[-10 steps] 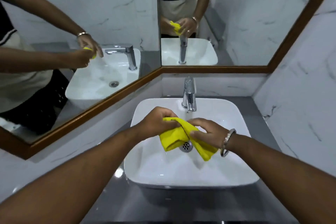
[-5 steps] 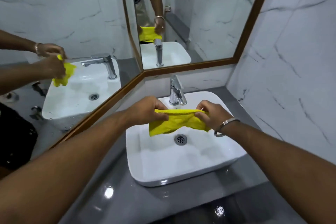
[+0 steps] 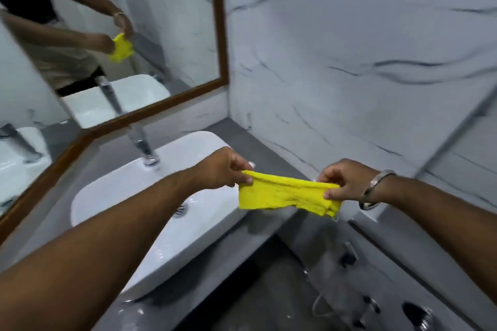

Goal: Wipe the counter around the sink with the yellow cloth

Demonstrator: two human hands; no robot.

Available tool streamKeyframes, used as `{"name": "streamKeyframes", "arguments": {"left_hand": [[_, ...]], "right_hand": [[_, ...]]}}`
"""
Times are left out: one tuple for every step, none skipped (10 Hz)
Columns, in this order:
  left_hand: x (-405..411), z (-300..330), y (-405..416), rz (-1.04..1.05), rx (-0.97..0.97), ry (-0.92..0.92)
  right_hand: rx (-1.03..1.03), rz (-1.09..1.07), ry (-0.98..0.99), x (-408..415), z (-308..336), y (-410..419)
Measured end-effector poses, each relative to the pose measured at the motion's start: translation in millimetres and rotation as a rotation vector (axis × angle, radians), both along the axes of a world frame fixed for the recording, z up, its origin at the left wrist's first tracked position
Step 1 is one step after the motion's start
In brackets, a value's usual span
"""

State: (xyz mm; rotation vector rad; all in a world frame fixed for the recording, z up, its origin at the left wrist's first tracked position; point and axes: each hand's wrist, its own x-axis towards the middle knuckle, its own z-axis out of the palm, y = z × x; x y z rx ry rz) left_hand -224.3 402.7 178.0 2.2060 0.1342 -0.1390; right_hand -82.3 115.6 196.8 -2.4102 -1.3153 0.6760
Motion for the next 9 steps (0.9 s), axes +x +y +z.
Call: {"name": "streamKeyframes", "arguments": {"left_hand": [[39,-4,-69,-0.105,-0.01,0.025],[87,-14,-161,-0.237,-0.023,0.05],[118,-31,-220,-0.36,0.048,-0.001],[156,-72,-295,-0.471,0.175,-0.062],[178,-105,-332,-0.518,0.257,-0.067],[207,-147,-363,-0.545,0.392,0.023],[230,-167,-377,-0.482,0.424,0.061],[242,-181,-392,-0.353,0.483,-0.057],[221,-180,-394,-0.37,0.529,-0.078]], "right_hand": [[-0.023,-0.11,-0.009,8,-6,-77],[-0.065,-0.305,-0.011,15,-17,-180],[-0.015,-0.464,0.047,20,-32,-245],[0.064,-0.689,0.104,27,-75,-314],[0.109,-0.852,0.158,36,-112,-343],[0.096,-1.03,0.243,49,-173,-361],[0.123,-1.146,0.203,61,-207,-365],[0.107,-1.271,-0.052,59,-225,-356],[-0.16,-1.161,-0.25,37,-218,-342]]}}
